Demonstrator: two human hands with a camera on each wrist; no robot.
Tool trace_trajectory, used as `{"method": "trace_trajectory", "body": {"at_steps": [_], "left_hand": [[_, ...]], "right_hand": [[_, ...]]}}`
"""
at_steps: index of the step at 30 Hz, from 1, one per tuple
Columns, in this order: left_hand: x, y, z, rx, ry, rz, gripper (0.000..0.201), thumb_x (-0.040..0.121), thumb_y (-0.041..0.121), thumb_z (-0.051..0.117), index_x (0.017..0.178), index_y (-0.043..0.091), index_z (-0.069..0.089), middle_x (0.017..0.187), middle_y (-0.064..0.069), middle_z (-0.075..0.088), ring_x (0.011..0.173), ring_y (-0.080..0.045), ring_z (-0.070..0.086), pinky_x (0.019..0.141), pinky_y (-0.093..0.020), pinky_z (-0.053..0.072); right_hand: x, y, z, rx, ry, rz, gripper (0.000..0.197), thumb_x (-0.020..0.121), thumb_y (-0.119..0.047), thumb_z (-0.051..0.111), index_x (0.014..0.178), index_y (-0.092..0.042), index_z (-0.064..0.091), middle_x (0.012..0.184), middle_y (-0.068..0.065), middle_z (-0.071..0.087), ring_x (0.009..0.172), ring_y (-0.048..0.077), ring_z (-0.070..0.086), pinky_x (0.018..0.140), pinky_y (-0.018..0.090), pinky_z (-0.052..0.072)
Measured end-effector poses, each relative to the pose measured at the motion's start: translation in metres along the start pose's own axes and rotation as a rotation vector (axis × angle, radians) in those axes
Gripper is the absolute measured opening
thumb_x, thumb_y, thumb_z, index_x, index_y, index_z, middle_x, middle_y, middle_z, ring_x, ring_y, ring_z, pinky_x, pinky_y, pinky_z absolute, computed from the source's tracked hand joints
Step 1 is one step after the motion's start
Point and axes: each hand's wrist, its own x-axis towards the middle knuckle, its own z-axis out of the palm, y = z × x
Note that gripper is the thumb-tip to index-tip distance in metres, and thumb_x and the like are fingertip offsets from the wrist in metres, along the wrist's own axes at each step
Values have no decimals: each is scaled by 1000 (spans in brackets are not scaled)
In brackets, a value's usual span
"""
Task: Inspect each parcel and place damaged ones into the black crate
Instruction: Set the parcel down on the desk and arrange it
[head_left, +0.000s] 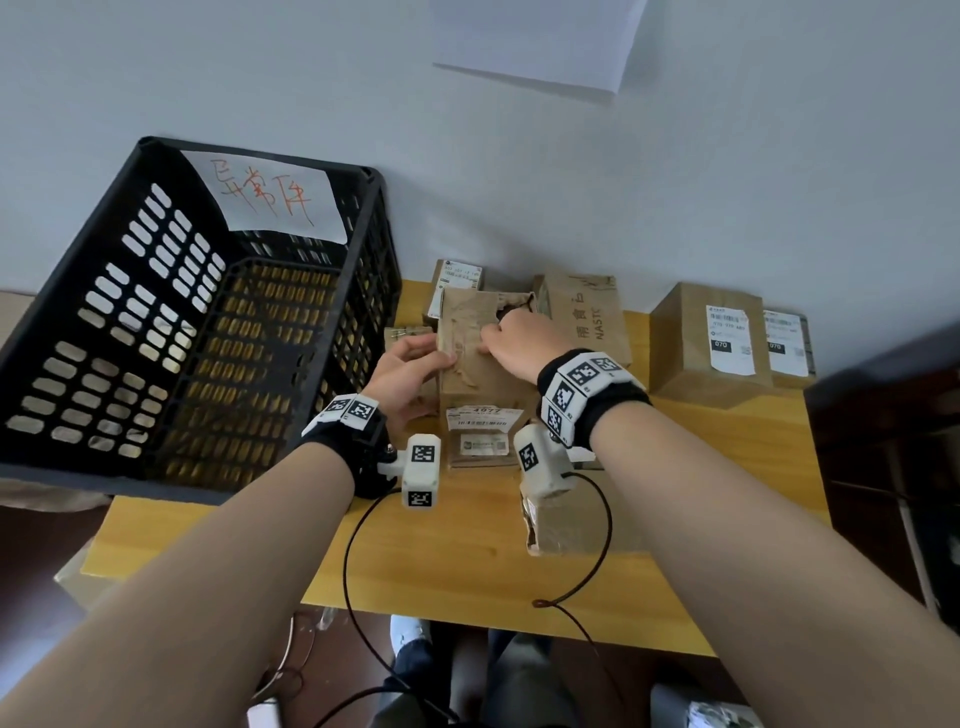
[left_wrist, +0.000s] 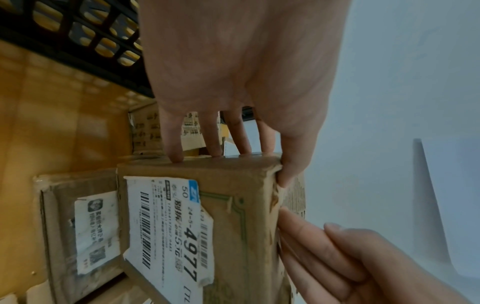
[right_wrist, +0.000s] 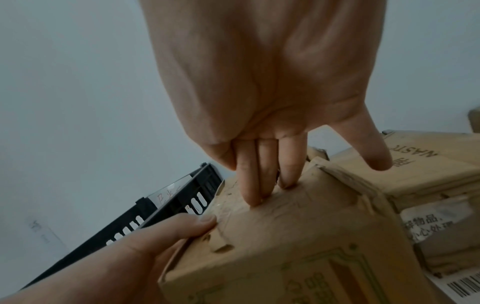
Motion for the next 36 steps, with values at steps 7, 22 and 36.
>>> {"method": "trace_trajectory", "body": {"at_steps": [7,22,36], "left_hand": [[-1,4,1,22,7,-1,31,90,11,77,117,20,64,120,2,73,116,-20,69,72,-46,63],[-7,8,1,84,-29,-64,50,93,14,68,139,32,61,124,-8,72,112,-29,69,81,-48,60],[-19,65,14,78,42,3,65,93,80,39,128,35,69,129,-16,71,111,-31,69,93,-44,52]], "right_hand": [[2,1,3,-5,23,-2,49,107,-29,40,61,-13,41,61,2,43,54,19,42,50,32,27],[0,25,4,726,-5,407,74,107,-61,21,156,-8,37,153,17,46,141,33,44,119,49,33],[-16,18,-34,1170,130,401,74,97,-76,28,125,-19,66,119,7,72,103,27,70,89,46,58]]}}
